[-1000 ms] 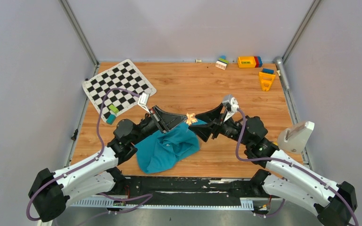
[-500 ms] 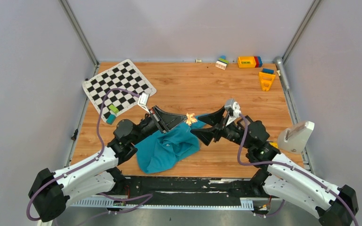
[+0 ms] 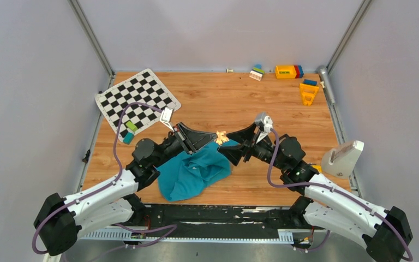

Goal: Remove the brooch from the garment
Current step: Close the brooch.

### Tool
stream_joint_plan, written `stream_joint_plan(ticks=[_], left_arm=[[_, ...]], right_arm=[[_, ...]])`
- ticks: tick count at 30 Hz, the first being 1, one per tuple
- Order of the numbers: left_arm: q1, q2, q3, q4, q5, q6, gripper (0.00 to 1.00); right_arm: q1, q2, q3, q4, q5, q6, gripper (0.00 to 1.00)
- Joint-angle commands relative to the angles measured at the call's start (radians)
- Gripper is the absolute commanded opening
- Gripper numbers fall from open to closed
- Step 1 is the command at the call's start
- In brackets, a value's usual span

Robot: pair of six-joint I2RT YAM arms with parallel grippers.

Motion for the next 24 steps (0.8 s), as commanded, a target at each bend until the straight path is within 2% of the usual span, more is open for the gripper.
stream_joint_plan(ticks=[1, 11, 21, 24], left_arm=[[0.001, 0.001, -0.012, 0.053, -0.002, -0.001, 0.0], [0.001, 0.03, -0.031, 0.096, 0.013, -0.027, 0.0], [0.0, 0.096, -0.063, 0.256, 0.066, -0.152, 0.0], [0.0, 0.124, -0.066, 0.274, 0.076, -0.2, 0.0]], right_arm=[[0.0, -0.022, 0.06, 0.049, -0.022, 0.02, 0.73], [0.0, -0.034, 0.089, -0.005, -0.025, 0.033, 0.73], [-0.002, -0.01, 0.134, -0.096, -0.046, 0.049, 0.66], [-0.002, -0.003, 0.151, -0.123, -0.035, 0.065, 0.6]])
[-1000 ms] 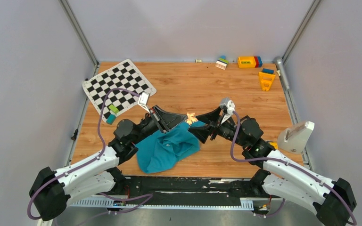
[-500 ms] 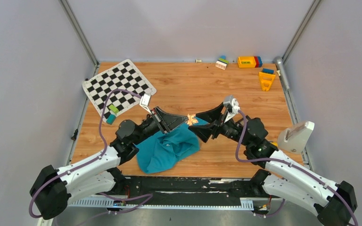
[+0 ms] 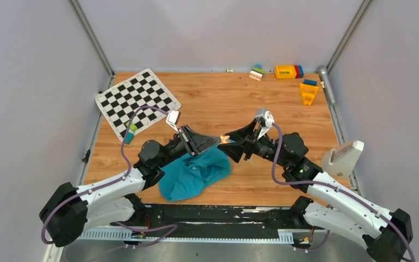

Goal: Remove the brooch from the garment
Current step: Close the brooch.

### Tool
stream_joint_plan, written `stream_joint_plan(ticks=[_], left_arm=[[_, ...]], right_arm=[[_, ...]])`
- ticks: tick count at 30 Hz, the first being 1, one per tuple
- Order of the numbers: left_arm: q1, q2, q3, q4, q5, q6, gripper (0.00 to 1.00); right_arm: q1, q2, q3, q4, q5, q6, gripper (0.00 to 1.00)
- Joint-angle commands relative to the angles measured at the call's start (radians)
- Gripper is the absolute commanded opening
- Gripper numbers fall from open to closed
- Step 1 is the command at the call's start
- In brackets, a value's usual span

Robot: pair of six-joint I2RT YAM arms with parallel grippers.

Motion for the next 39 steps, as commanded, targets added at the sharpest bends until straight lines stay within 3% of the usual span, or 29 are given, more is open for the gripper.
stream_joint_plan(ticks=[1, 4, 10, 11, 15, 20, 29, 39], left_arm=[[0.001, 0.027, -0.007, 0.112, 0.031, -0.107, 0.0], [0.0, 0.049, -0.014, 0.137, 0.033, -0.152, 0.0], [0.0, 0.056, -0.024, 0.145, 0.027, -0.163, 0.0], [0.0, 0.058, -0.026, 0.148, 0.027, -0.164, 0.0], [0.0, 0.065, -0.035, 0.171, 0.019, -0.183, 0.0], [0.0, 0.067, -0.067, 0.208, -0.035, -0.241, 0.0], [0.001, 0.076, -0.074, 0.246, -0.051, -0.256, 0.0], [0.0, 0.092, -0.069, 0.274, -0.032, -0.242, 0.0]], right_arm=[[-0.002, 0.009, 0.068, -0.048, -0.002, 0.037, 0.57], [-0.001, 0.022, 0.104, -0.098, 0.011, 0.069, 0.5], [-0.002, 0.03, 0.139, -0.151, 0.0, 0.121, 0.46], [-0.002, 0.032, 0.145, -0.163, -0.005, 0.128, 0.49], [-0.002, 0.034, 0.168, -0.197, -0.036, 0.159, 0.79], [-0.003, 0.014, 0.163, -0.202, -0.035, 0.198, 0.86], [-0.022, -0.046, 0.099, -0.203, 0.039, 0.303, 0.78], [-0.039, -0.106, 0.034, -0.192, 0.044, 0.363, 0.58]])
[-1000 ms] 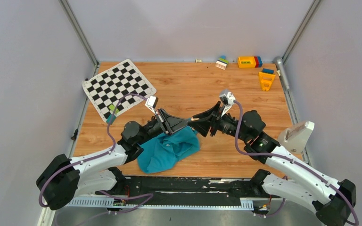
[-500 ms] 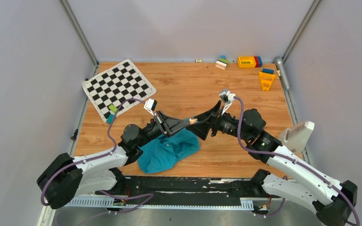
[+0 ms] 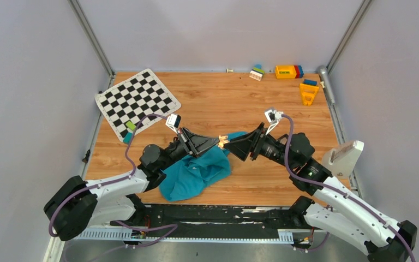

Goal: Remove the brooch from the garment
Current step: Close the brooch.

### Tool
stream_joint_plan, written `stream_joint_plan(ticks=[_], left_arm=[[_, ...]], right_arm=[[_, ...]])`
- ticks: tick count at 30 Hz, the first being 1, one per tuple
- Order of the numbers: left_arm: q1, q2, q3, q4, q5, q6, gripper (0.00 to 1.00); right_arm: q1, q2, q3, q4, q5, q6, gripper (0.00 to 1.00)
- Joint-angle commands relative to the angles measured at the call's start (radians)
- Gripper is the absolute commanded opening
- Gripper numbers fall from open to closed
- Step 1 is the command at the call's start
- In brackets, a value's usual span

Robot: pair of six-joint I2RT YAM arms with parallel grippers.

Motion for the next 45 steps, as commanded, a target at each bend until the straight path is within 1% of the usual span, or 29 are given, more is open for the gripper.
stream_joint_plan(ticks=[1, 4, 9, 14, 21, 24, 29, 33, 35, 40, 43, 45], left_arm=[[0.0, 0.008, 0.007, 0.071, 0.005, 0.003, 0.0], [0.0, 0.013, 0.011, 0.074, 0.012, 0.005, 0.0], [0.0, 0.025, 0.015, 0.082, 0.02, 0.009, 0.0], [0.0, 0.039, 0.016, 0.099, 0.024, 0.009, 0.0], [0.0, 0.052, 0.017, 0.12, 0.037, 0.018, 0.0], [0.0, 0.046, 0.016, 0.118, 0.031, 0.021, 0.0], [0.0, 0.037, 0.011, 0.114, 0.022, 0.022, 0.0], [-0.001, 0.029, 0.015, 0.105, 0.022, 0.025, 0.0], [-0.001, 0.028, 0.018, 0.101, 0.024, 0.028, 0.0], [-0.004, 0.035, 0.027, 0.097, 0.029, 0.034, 0.0], [-0.008, 0.036, 0.032, 0.094, 0.027, 0.046, 0.0], [-0.011, 0.031, 0.037, 0.082, 0.025, 0.062, 0.0]], right_arm=[[-0.005, -0.021, -0.006, 0.028, 0.002, 0.033, 0.55], [-0.006, -0.012, 0.001, 0.028, -0.005, 0.033, 0.48], [-0.008, 0.0, 0.01, 0.033, -0.004, 0.037, 0.39], [-0.007, 0.016, 0.015, 0.041, -0.008, 0.045, 0.34], [-0.007, 0.025, 0.014, 0.049, -0.013, 0.054, 0.33], [-0.008, 0.011, 0.007, 0.049, -0.008, 0.06, 0.37], [-0.01, -0.056, -0.024, 0.051, 0.039, 0.056, 0.38], [-0.011, -0.089, -0.036, 0.07, 0.017, 0.037, 0.42], [-0.011, -0.085, -0.034, 0.076, -0.005, 0.03, 0.45], [-0.01, -0.034, -0.006, 0.079, -0.041, 0.037, 0.47], [-0.01, 0.001, 0.011, 0.083, -0.056, 0.044, 0.57], [-0.01, 0.02, 0.02, 0.082, -0.054, 0.049, 0.59]])
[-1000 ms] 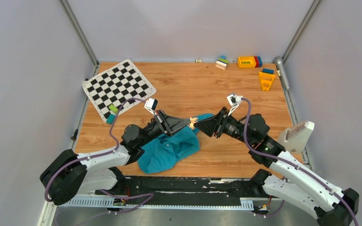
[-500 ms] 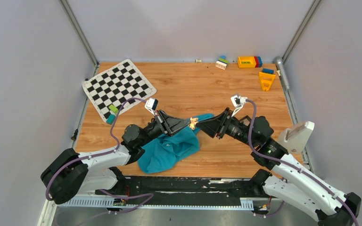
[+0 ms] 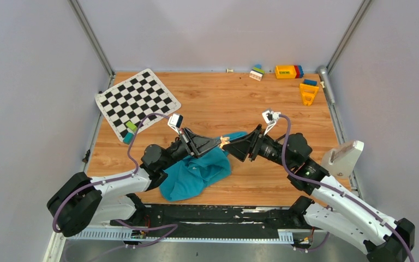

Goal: Remove the brooch from the garment
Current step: Close the brooch.

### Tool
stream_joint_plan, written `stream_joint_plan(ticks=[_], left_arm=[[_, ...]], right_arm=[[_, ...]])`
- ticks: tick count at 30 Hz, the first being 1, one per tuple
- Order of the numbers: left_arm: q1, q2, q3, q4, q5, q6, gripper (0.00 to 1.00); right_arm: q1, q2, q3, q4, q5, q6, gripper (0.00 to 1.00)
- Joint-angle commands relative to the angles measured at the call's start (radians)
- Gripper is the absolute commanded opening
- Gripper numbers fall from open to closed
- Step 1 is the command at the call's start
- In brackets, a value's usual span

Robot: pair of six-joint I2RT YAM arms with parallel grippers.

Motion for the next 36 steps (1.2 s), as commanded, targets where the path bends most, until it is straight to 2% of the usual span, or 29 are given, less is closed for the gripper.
stream_joint_plan(ticks=[1, 11, 22, 28, 36], left_arm=[[-0.011, -0.02, 0.04, 0.003, -0.002, 0.059, 0.0], [-0.022, -0.064, 0.048, -0.098, -0.03, 0.134, 0.0], [-0.022, -0.07, 0.044, -0.098, -0.032, 0.15, 0.0], [-0.028, -0.089, 0.044, -0.098, -0.034, 0.18, 0.0], [-0.042, -0.111, 0.05, -0.098, -0.031, 0.225, 0.0]], right_arm=[[-0.002, 0.033, 0.058, 0.038, -0.022, 0.008, 0.59], [-0.002, 0.051, 0.058, 0.029, -0.009, 0.026, 0.41], [-0.001, 0.048, 0.03, 0.029, -0.023, 0.05, 0.36], [-0.002, 0.05, 0.01, 0.029, -0.019, 0.071, 0.29], [-0.002, 0.065, 0.001, 0.006, -0.002, 0.089, 0.3]])
